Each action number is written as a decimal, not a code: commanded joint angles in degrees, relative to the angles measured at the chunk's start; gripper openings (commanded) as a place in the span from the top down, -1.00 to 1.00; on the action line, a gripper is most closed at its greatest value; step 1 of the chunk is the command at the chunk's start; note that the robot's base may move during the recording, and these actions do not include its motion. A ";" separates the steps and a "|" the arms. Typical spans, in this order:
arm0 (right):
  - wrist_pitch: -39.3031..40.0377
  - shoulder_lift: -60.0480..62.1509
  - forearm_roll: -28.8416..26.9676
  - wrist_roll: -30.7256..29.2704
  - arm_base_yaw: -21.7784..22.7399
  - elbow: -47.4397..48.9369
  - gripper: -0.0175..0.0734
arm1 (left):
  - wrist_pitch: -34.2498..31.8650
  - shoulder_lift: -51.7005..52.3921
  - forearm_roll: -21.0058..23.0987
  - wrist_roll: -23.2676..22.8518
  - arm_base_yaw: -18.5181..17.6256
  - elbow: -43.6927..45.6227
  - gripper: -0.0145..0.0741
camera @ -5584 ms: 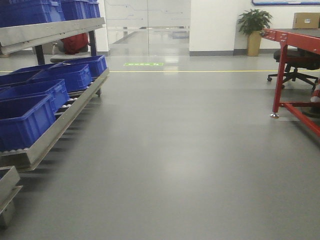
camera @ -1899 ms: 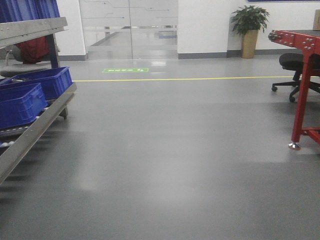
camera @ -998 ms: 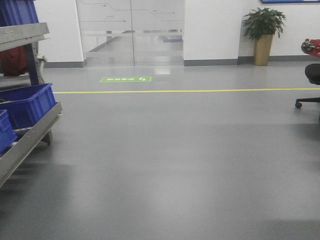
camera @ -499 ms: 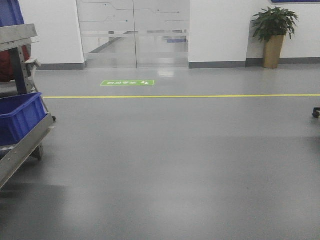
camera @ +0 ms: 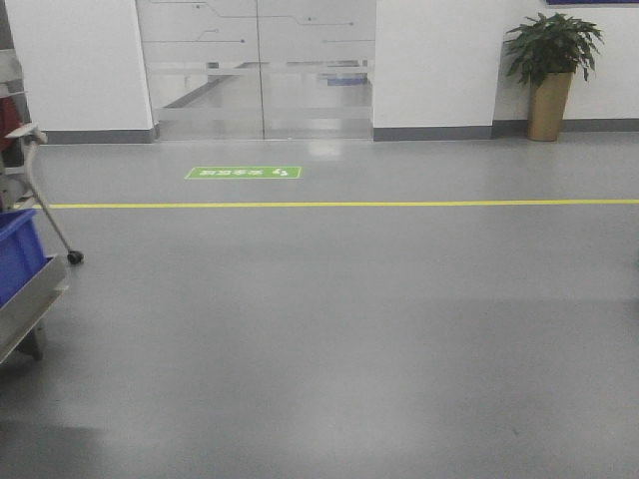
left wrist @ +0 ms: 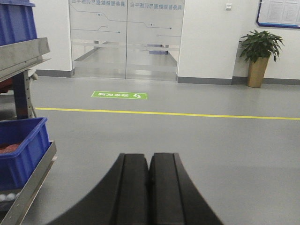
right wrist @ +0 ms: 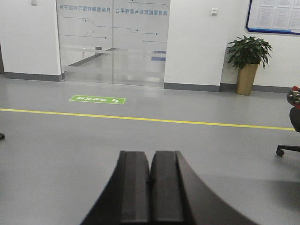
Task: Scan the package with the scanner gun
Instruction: 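Drive the base forward and turn toward the red-framed table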
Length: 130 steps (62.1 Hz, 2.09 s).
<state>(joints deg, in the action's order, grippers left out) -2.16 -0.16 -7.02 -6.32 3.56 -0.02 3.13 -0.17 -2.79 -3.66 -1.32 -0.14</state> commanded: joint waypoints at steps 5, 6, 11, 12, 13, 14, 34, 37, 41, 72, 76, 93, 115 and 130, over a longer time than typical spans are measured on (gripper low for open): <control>1.29 0.16 0.10 -0.18 0.14 0.02 0.99 | -1.12 0.17 -0.04 -0.01 0.06 0.14 0.92; 1.29 0.16 0.10 -0.18 0.14 0.02 0.99 | -1.12 0.17 -0.04 -0.01 0.06 0.14 0.92; 1.29 0.16 0.10 -0.18 0.14 0.02 0.99 | -1.12 0.17 -0.04 -0.01 0.06 0.14 0.92; 1.29 0.16 0.10 -0.18 0.14 0.02 0.99 | -1.12 0.17 -0.04 -0.01 0.06 0.14 0.92; 1.29 0.16 0.10 -0.18 0.14 0.02 0.99 | -1.12 0.17 -0.04 -0.01 0.06 0.14 0.92; 1.29 0.16 0.10 -0.18 0.14 0.02 0.99 | -1.12 0.17 -0.04 -0.01 0.06 0.14 0.92; 1.29 0.16 0.10 -0.18 0.14 0.02 0.99 | -1.12 0.17 -0.04 -0.01 0.06 0.14 0.92; 1.29 0.16 0.10 -0.18 0.14 0.02 0.99 | -1.12 0.17 -0.04 -0.01 0.06 0.14 0.92; 1.29 0.16 0.10 -0.18 0.14 0.02 0.99 | -1.12 0.17 -0.04 -0.01 0.06 0.14 0.92; 1.29 0.16 0.10 -0.18 0.14 0.02 0.99 | -1.12 0.17 -0.04 -0.01 0.06 0.14 0.92; 1.29 0.16 0.10 -0.18 0.14 0.02 0.99 | -1.12 0.17 -0.04 -0.01 0.06 0.14 0.92; 1.29 0.16 0.10 -0.18 0.14 0.02 0.99 | -1.12 0.17 -0.04 -0.01 0.06 0.14 0.92; 1.29 0.16 0.10 -0.18 0.14 0.02 0.99 | -1.12 0.17 -0.04 -0.01 0.06 0.14 0.92; 1.29 0.16 0.10 -0.18 0.14 0.02 0.99 | -1.12 0.17 -0.04 -0.01 0.06 0.14 0.92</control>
<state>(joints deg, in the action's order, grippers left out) -2.16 -0.16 -7.02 -6.32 3.56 -0.02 3.13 -0.17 -2.79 -3.66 -1.32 -0.14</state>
